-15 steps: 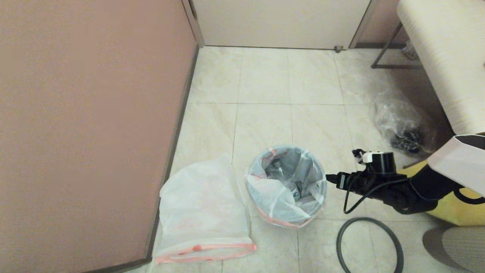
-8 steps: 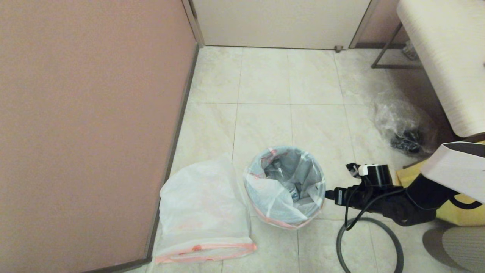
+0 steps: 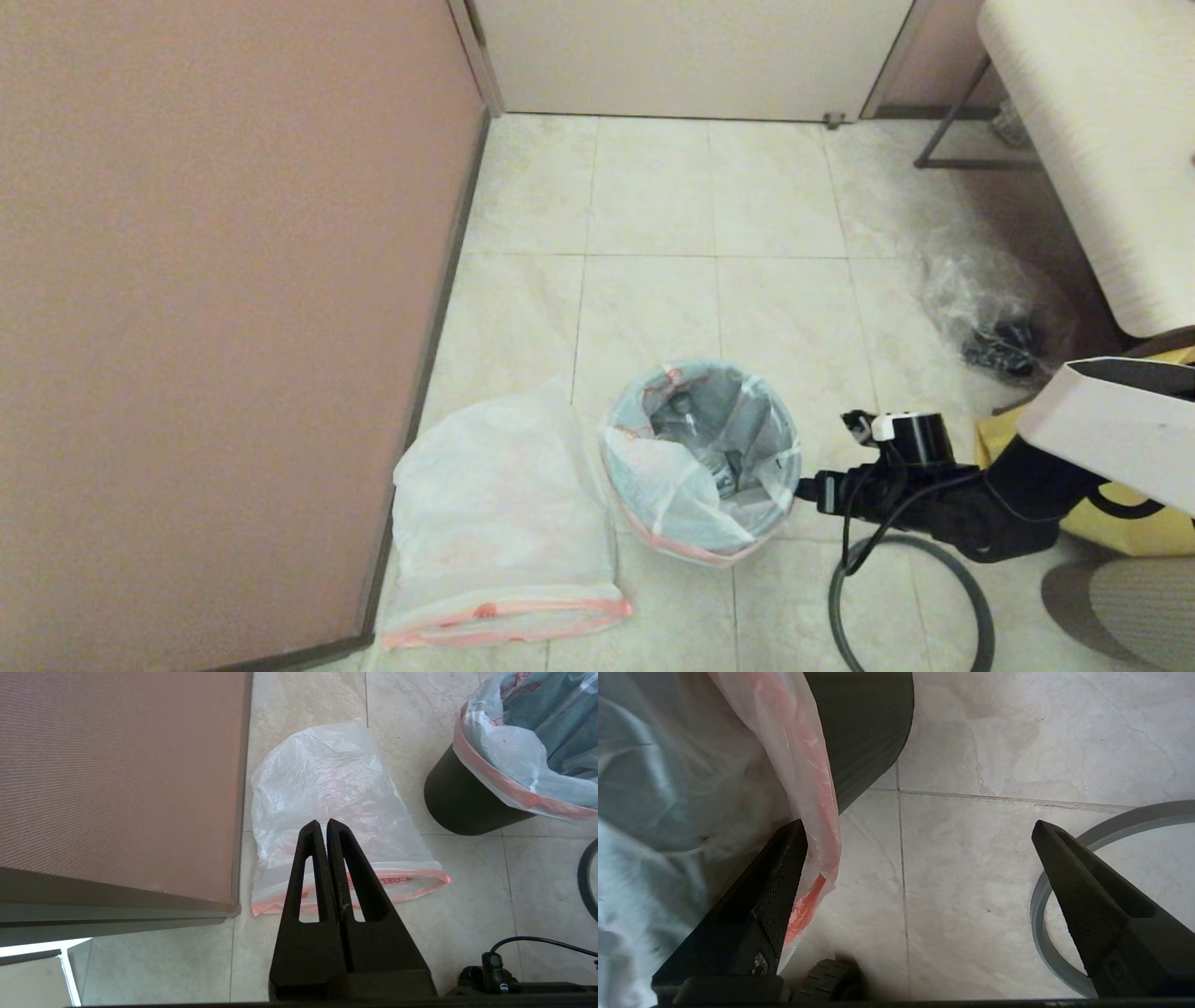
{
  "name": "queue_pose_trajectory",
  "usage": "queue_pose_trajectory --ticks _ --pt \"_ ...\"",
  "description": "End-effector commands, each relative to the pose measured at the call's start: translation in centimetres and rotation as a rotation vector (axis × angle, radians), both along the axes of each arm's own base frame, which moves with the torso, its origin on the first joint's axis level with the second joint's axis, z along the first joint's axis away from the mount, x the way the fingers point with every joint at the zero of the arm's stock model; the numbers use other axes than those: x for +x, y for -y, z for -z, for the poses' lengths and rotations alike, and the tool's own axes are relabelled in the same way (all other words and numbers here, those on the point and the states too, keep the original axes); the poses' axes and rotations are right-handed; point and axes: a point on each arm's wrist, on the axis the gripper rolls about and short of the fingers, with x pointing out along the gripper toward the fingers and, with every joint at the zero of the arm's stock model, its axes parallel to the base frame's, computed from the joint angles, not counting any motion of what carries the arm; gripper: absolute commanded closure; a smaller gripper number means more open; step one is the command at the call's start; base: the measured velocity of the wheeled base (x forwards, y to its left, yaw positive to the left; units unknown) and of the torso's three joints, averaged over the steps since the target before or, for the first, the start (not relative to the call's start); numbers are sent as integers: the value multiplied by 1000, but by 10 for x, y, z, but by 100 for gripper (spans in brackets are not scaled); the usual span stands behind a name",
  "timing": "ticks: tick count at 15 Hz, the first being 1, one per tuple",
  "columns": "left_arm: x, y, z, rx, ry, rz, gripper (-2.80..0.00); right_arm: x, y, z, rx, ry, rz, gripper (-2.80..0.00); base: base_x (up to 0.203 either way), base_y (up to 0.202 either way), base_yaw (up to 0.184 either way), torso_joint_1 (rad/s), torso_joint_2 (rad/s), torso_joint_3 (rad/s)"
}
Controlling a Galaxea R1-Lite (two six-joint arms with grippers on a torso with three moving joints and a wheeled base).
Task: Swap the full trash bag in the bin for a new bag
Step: Place the trash bag on the floor
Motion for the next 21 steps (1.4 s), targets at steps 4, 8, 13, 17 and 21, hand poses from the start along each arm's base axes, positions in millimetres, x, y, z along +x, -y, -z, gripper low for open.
queue_pose_trajectory --ticks 4,8,13,17,21 --pt "0 0 0 0 -2 0 0 1 -9 10 -81 4 -1 -280 0 0 0 0 0 0" --pt "0 0 0 0 -2 0 0 -4 -8 7 -118 13 -29 -280 0 0 0 0 0 0" --pt "0 0 0 0 -2 0 0 -3 -18 10 -131 18 -49 -280 0 0 0 0 0 0" --pt "0 0 0 0 -2 0 0 -4 -31 10 -125 25 -80 0 0 0 0 0 0 0" --pt "0 0 0 0 -2 0 0 0 -36 10 -102 12 -74 0 0 0 0 0 0 0"
